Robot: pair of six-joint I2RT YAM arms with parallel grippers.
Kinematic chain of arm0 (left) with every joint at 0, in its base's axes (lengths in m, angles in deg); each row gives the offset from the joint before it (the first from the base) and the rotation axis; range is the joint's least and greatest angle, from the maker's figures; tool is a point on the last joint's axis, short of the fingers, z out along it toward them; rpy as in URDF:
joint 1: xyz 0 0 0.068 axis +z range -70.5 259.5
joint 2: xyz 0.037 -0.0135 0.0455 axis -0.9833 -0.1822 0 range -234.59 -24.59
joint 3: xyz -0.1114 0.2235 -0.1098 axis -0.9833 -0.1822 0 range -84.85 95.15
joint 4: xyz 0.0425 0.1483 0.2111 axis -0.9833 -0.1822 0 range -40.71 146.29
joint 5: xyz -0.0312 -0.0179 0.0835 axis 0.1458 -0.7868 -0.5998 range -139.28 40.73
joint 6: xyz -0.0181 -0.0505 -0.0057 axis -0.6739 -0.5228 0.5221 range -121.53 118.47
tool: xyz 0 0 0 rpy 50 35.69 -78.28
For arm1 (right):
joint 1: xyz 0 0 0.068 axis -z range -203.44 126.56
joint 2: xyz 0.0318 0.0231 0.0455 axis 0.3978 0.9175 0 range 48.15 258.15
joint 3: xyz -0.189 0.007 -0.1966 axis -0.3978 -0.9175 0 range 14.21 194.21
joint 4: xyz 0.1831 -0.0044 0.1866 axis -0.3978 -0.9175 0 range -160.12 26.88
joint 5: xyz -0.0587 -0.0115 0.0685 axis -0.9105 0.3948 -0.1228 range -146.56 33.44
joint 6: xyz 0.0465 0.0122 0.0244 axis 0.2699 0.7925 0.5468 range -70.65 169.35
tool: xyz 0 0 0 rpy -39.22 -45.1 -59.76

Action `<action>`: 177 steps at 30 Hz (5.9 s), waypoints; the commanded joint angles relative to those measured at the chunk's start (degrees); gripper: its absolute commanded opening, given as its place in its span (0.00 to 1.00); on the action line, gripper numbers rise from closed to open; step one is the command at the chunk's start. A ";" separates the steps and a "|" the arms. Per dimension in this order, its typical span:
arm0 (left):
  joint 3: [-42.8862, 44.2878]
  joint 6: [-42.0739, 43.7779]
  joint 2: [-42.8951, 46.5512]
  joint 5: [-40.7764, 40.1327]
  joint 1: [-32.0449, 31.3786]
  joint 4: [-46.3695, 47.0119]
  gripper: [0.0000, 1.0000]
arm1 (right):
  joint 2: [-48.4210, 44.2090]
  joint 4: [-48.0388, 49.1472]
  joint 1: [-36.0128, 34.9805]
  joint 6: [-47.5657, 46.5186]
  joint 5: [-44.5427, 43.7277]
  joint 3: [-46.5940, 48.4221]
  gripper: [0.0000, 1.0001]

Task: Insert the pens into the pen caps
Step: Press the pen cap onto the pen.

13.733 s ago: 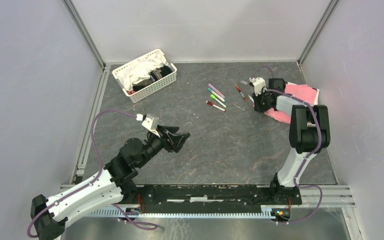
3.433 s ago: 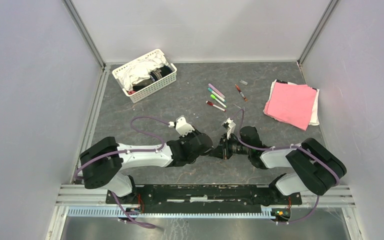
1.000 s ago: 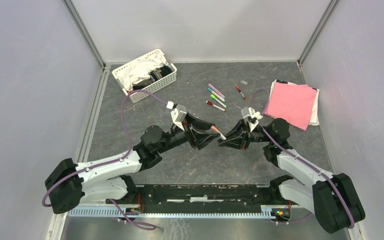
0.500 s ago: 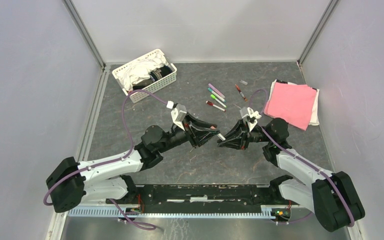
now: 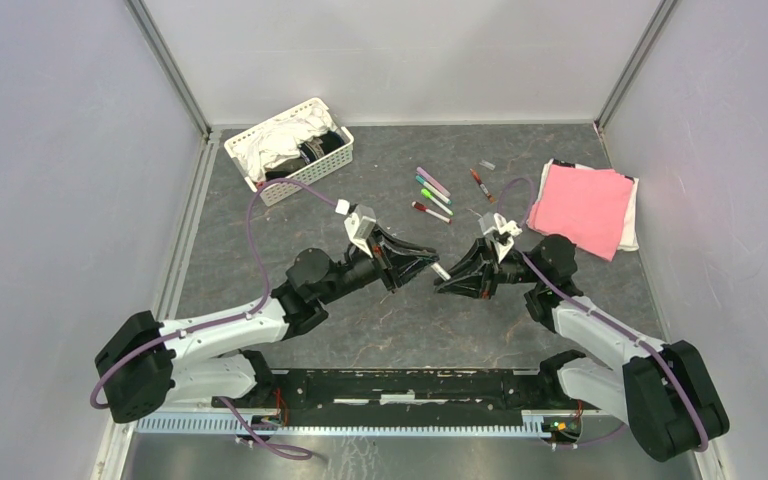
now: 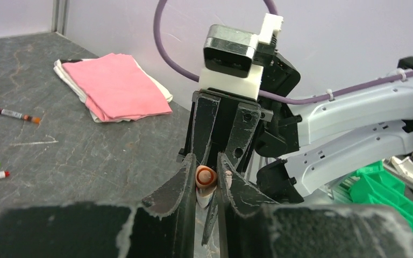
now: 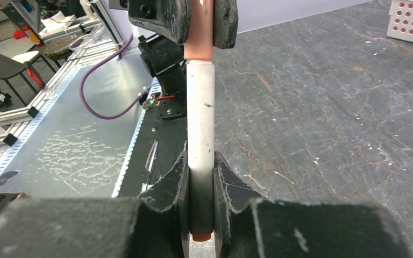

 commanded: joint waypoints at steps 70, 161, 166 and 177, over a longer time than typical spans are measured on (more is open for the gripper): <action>11.33 -27.15 -19.23 -30.17 -22.71 -49.65 0.02 | -0.02 -16.23 1.50 -18.31 -23.03 6.86 0.00; 4.45 -2.48 7.22 -6.23 1.01 5.60 0.51 | 2.62 -1.20 -4.76 14.08 0.58 16.43 0.00; 4.63 -2.78 7.01 -5.98 1.10 5.81 0.49 | 2.60 -1.33 -4.69 14.01 0.48 16.48 0.00; 5.01 -2.78 6.57 -4.10 1.20 5.56 0.22 | 2.52 -1.84 -4.78 13.61 0.32 16.51 0.00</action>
